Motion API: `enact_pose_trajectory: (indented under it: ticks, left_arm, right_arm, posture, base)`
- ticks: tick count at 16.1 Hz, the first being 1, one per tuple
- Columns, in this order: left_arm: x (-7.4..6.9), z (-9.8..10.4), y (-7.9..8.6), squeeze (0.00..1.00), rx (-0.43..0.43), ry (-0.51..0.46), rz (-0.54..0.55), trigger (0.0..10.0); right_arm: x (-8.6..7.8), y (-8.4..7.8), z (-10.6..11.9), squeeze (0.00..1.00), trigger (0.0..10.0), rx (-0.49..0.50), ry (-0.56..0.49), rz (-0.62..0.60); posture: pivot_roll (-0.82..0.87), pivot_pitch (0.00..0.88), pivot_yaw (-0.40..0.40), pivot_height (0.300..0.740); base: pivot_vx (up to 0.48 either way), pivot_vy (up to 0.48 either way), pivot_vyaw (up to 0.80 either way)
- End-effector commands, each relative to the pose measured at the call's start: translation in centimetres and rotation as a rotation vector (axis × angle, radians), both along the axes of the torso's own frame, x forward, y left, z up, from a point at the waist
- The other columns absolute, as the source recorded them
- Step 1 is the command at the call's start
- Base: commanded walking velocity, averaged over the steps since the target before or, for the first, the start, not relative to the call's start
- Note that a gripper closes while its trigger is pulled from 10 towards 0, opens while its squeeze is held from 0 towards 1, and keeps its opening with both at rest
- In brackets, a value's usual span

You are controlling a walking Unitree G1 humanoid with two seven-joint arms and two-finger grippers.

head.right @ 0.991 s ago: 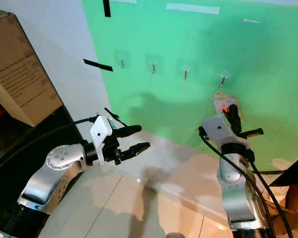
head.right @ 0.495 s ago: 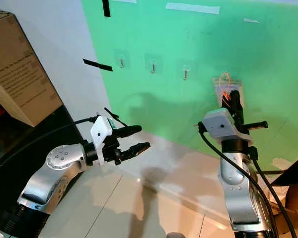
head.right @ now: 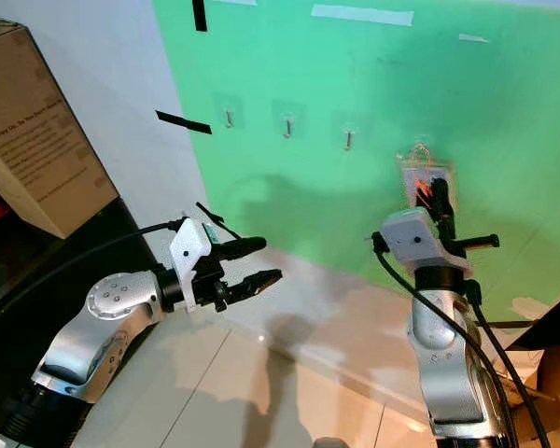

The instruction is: Hang keys on a hook

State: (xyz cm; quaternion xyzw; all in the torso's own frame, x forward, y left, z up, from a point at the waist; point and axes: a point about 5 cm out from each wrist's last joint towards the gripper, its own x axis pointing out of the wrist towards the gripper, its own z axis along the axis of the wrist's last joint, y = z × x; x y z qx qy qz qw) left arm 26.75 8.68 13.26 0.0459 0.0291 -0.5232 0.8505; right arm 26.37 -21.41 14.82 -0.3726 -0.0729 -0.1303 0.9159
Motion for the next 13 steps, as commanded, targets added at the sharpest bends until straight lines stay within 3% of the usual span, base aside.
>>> enact_pose_trajectory:
  ticks: [1, 5, 10, 13]
  left_arm:
    - [-0.1, 0.4, 0.1, 0.00, 0.008, -0.014, -0.013, 10.0]
    - [-0.1, 0.4, 0.1, 0.00, 0.010, -0.016, -0.011, 10.0]
    - [-0.1, 0.4, 0.0, 0.00, 0.007, -0.017, -0.013, 10.0]
    - [0.0, 0.5, -0.1, 0.00, 0.007, -0.024, -0.012, 10.0]
  right_arm:
    - [0.1, -0.4, -1.4, 0.00, 10.0, 0.054, 0.097, -0.011]
    - [-0.9, 0.2, -2.4, 0.00, 10.0, 0.065, 0.127, 0.029]
    - [-1.9, 0.8, -1.9, 0.00, 10.0, 0.077, 0.068, 0.062]
    - [-1.7, 1.0, -2.0, 0.00, 10.0, 0.083, 0.074, 0.073]
  posture:
    - [-0.19, 0.000, 0.097, 0.740]
    - [-0.19, 0.000, 0.095, 0.740]
    - [-0.20, 0.000, 0.094, 0.740]
    - [-0.20, 0.000, 0.100, 0.740]
  base:
    - [0.000, 0.000, 0.00]
    - [0.000, 0.000, 0.00]
    - [0.000, 0.000, 0.00]
    - [0.000, 0.000, 0.00]
